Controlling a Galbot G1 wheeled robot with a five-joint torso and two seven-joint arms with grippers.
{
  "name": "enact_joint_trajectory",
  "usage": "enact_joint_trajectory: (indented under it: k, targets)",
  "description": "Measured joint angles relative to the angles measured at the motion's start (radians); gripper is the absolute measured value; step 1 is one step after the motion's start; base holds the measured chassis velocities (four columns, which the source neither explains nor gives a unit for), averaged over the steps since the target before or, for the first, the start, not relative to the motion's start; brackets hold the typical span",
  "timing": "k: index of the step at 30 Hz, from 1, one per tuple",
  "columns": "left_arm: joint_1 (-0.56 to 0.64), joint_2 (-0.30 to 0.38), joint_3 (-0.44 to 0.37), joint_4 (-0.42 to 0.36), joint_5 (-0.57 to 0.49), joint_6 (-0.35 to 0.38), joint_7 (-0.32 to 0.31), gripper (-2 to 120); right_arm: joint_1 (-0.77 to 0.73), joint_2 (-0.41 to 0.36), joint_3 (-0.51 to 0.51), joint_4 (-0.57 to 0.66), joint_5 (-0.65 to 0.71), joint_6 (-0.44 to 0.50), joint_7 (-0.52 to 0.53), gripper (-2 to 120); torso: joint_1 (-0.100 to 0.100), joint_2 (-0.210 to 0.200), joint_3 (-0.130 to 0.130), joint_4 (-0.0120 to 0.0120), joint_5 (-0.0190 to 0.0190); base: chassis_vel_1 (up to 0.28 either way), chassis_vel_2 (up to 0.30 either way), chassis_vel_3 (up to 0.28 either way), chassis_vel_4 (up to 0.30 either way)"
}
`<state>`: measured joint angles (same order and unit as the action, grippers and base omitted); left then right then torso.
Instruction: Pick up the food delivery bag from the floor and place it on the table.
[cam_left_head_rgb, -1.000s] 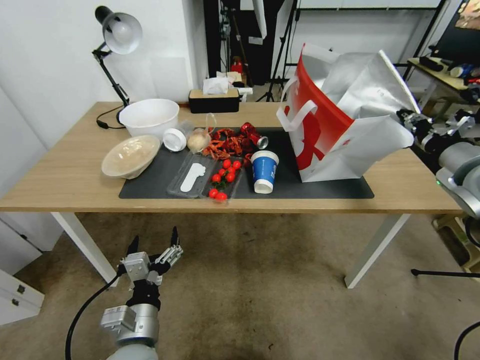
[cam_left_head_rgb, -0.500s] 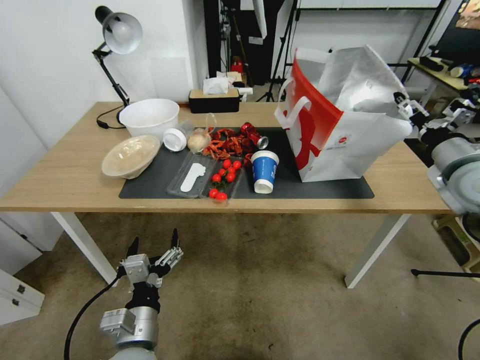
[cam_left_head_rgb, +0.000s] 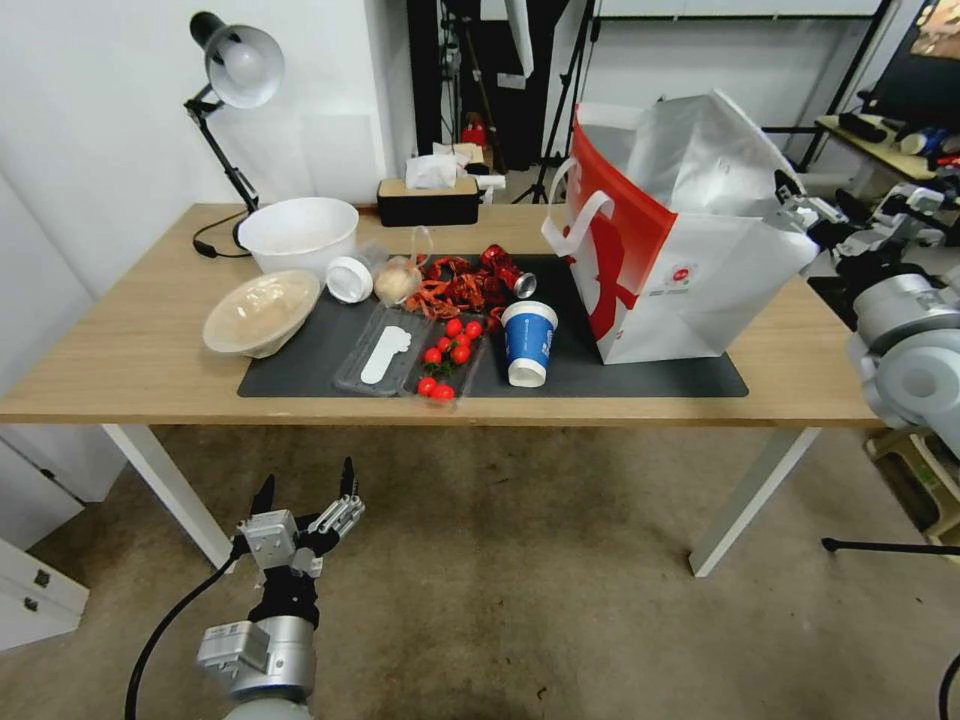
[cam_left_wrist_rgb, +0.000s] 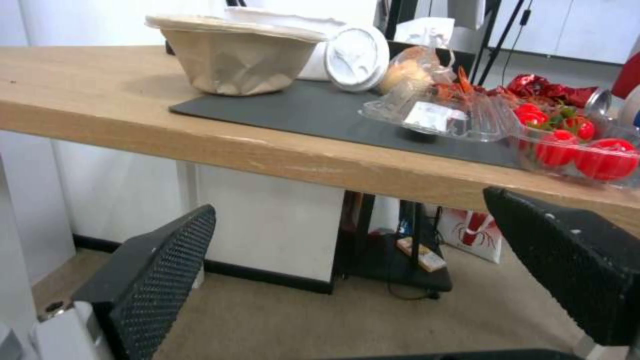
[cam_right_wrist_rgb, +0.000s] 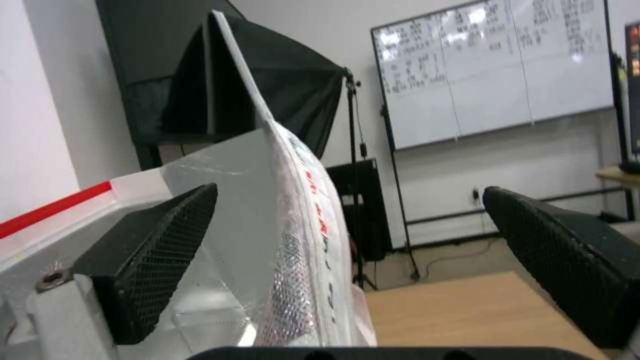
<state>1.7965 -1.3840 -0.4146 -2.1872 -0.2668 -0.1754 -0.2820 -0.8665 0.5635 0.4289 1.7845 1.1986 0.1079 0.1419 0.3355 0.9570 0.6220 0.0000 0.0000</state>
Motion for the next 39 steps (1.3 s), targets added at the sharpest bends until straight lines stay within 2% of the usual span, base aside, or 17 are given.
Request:
enact_joint_trajectory:
  k: [11, 18, 25, 28, 34, 39]
  targets:
    - [0.004, -0.002, -0.001, -0.006, 0.008, -0.006, -0.003, 100, -0.015, -0.018, 0.039, 0.027, 0.004, 0.050, -0.045, 100, 0.000, 0.000, 0.000, -0.0001, 0.0000, 0.000, 0.000, 0.000, 0.000]
    - [0.014, -0.007, -0.005, -0.017, 0.010, -0.015, -0.005, 100, -0.048, -0.029, 0.063, 0.074, 0.045, 0.044, -0.051, 100, 0.000, 0.000, 0.000, 0.0000, 0.0000, 0.000, 0.000, 0.000, 0.000]
    - [0.019, -0.005, -0.018, -0.034, 0.006, -0.025, -0.004, 100, -0.191, -0.019, 0.146, 0.174, 0.052, 0.025, -0.044, 100, 0.000, 0.000, 0.000, 0.0000, 0.0000, 0.000, 0.000, 0.000, 0.000]
    - [0.018, -0.003, -0.029, -0.046, 0.006, -0.031, 0.008, 100, -0.340, -0.003, 0.217, 0.261, 0.017, 0.022, -0.039, 100, 0.000, 0.000, 0.000, 0.0000, -0.0001, 0.000, 0.000, 0.000, 0.000]
    - [0.013, -0.002, -0.039, -0.050, 0.006, -0.042, 0.026, 100, -0.453, 0.027, 0.250, 0.323, -0.034, 0.023, -0.039, 100, 0.000, 0.000, 0.000, -0.0001, -0.0003, 0.000, 0.000, 0.000, 0.000]
    - [0.015, 0.001, -0.046, -0.051, 0.010, -0.055, 0.043, 100, -0.584, 0.127, 0.250, 0.411, -0.165, 0.031, -0.040, 100, 0.000, 0.000, 0.000, 0.0001, -0.0007, 0.000, 0.000, 0.000, 0.000]
